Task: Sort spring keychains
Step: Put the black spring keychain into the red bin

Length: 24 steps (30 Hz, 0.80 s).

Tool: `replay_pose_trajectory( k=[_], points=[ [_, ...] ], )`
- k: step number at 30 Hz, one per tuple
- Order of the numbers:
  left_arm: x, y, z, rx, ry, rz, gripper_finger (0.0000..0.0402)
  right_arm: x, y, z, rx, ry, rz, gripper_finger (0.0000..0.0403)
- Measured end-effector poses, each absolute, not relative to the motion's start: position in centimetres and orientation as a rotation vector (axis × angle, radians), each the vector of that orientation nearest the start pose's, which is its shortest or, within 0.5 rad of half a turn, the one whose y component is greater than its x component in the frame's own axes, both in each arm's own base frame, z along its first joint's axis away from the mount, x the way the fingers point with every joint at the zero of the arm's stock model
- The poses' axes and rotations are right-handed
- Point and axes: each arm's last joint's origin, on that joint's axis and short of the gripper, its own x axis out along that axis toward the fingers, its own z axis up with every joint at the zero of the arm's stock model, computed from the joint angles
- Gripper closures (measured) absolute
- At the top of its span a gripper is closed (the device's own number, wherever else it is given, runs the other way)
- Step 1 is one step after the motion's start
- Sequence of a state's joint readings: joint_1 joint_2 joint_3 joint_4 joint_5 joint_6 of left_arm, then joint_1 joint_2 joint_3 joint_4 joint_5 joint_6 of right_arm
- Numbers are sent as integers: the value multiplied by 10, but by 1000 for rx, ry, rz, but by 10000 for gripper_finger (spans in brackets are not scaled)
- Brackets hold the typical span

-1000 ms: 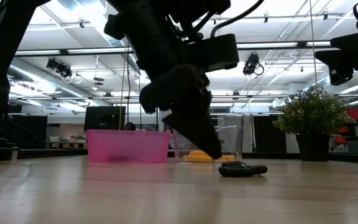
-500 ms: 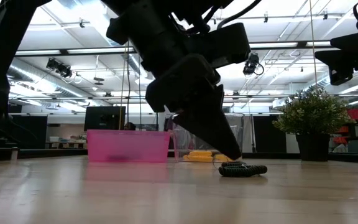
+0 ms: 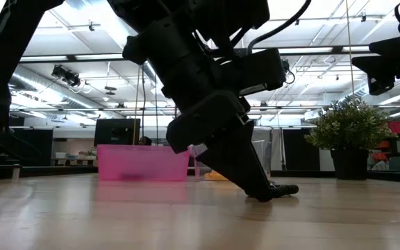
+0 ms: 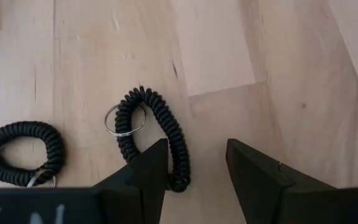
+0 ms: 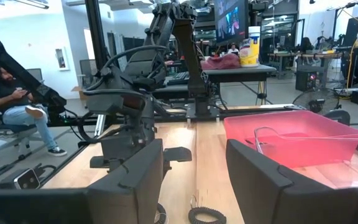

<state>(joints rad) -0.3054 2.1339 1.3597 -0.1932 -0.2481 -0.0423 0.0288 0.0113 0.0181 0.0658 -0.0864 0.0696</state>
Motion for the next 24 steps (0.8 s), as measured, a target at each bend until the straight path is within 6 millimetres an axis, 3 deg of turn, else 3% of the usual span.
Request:
replay_pose_trajectory(
  k=[5,13,24],
  points=[
    [414,-123,119,177,941,-43,249,97,5,175,67,-69,118,223],
    [417,-103,116,-100,1010,-40,316,97,5,175,67,-69,118,223],
    [415,-101,113,-82,1042,-54,388,97,5,175,67,-69,118,223]
  ],
)
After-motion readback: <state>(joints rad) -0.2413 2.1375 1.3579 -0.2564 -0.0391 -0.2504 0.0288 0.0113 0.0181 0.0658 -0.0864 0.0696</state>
